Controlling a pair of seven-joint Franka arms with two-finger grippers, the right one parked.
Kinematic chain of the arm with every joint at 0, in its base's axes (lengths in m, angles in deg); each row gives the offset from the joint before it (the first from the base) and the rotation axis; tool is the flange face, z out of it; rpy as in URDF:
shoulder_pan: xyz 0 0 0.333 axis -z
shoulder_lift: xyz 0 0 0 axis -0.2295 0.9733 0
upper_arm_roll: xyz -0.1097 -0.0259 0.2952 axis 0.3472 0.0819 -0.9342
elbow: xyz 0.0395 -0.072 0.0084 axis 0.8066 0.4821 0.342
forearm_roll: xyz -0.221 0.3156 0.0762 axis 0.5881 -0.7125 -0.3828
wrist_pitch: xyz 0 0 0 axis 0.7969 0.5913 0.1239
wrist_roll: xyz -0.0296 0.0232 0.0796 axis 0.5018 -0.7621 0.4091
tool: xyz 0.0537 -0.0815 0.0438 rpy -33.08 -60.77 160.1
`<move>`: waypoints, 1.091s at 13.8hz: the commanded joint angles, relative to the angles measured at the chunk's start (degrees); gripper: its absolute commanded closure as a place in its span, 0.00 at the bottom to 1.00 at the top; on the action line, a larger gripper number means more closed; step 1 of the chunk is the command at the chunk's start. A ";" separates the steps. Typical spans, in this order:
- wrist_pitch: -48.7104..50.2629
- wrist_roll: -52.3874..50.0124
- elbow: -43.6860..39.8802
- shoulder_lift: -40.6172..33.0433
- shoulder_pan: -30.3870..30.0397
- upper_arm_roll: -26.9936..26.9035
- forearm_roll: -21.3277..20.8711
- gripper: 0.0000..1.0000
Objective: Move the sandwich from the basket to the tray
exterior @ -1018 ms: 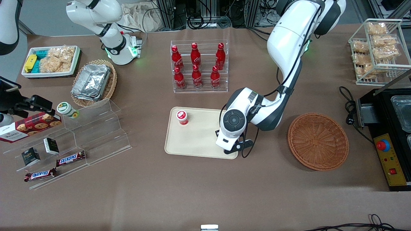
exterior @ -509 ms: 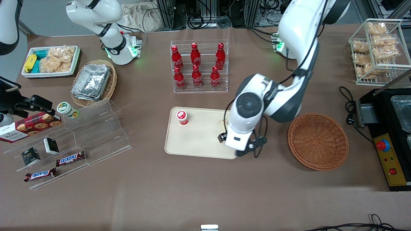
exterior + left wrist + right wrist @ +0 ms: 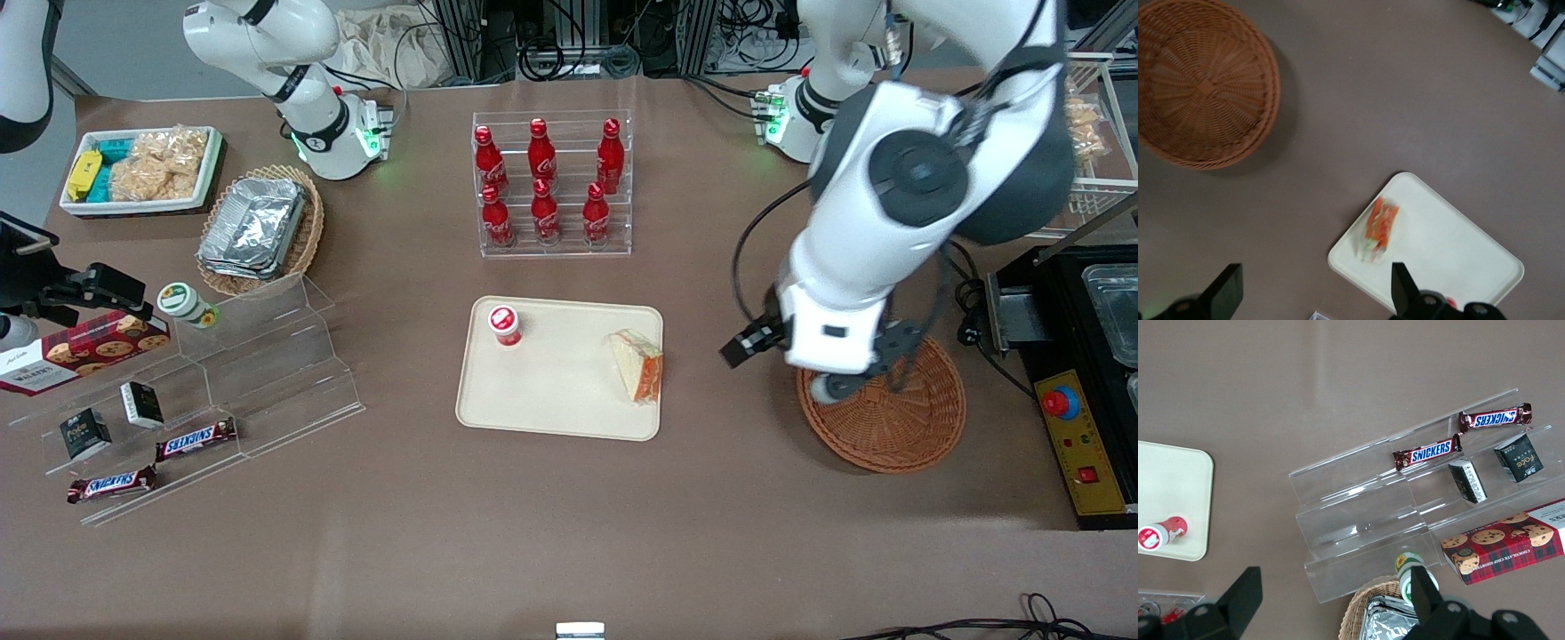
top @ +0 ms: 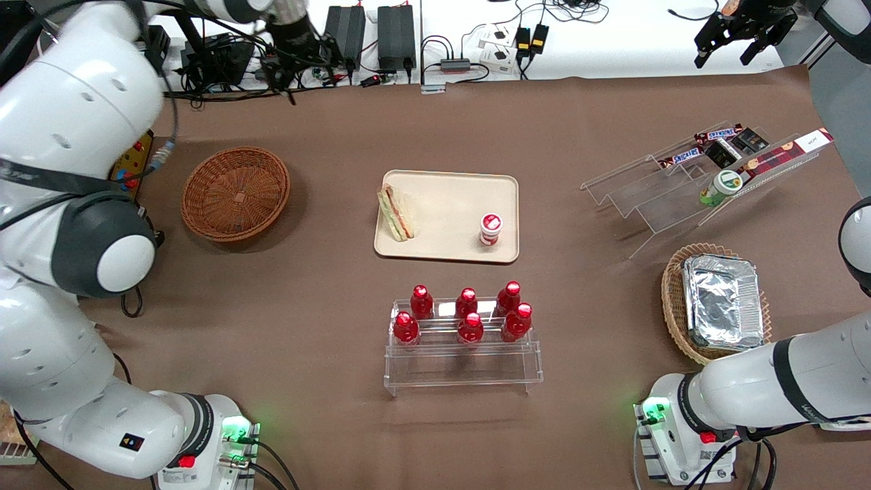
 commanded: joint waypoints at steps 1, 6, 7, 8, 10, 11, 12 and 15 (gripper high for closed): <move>1.52 5.40 4.60 -5.54 -3.37 0.44 -0.45 0.00; 3.11 26.48 12.14 -13.18 -14.08 0.96 -0.27 0.00; 3.11 30.61 14.16 -15.11 -16.45 1.05 -0.01 0.00; 2.93 34.65 15.92 -16.79 -17.52 0.96 0.08 0.00; 2.84 40.90 18.65 -19.43 -17.79 0.18 0.08 0.00; 2.41 43.98 20.41 -20.83 -17.71 -1.57 -0.09 0.00; 1.88 46.27 22.16 -22.32 -17.36 -2.45 -0.09 0.00; 0.29 48.49 26.22 -26.02 -16.05 -4.73 0.08 0.00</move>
